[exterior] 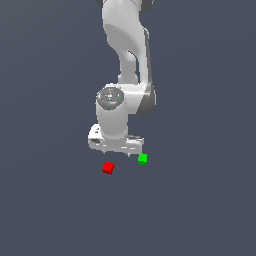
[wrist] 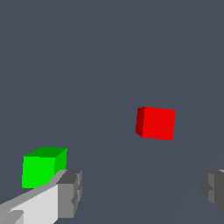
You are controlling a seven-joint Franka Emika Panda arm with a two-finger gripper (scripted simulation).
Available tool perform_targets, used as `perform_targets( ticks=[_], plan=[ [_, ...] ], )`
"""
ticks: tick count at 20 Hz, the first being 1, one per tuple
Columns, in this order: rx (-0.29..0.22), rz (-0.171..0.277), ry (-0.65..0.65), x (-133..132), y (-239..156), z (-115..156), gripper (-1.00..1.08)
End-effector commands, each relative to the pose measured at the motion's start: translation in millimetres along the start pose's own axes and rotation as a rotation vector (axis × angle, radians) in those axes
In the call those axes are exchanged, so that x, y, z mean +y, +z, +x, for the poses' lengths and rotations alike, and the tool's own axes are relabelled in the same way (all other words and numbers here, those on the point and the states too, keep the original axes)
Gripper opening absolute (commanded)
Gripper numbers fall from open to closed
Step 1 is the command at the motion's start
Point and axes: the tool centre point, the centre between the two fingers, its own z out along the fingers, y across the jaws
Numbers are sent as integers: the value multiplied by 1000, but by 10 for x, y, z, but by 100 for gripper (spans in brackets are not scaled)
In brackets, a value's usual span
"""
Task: Stack the red cube on top of the green cube.
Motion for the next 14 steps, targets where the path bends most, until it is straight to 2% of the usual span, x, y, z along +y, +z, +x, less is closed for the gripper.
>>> perform_targets(
  ticks=[1,8,14],
  plan=[
    [-4,2,32,119,145,94,100],
    [-11,7,90,342,408,263,100],
    [-13,9,108,411,485,315,100]
  ],
)
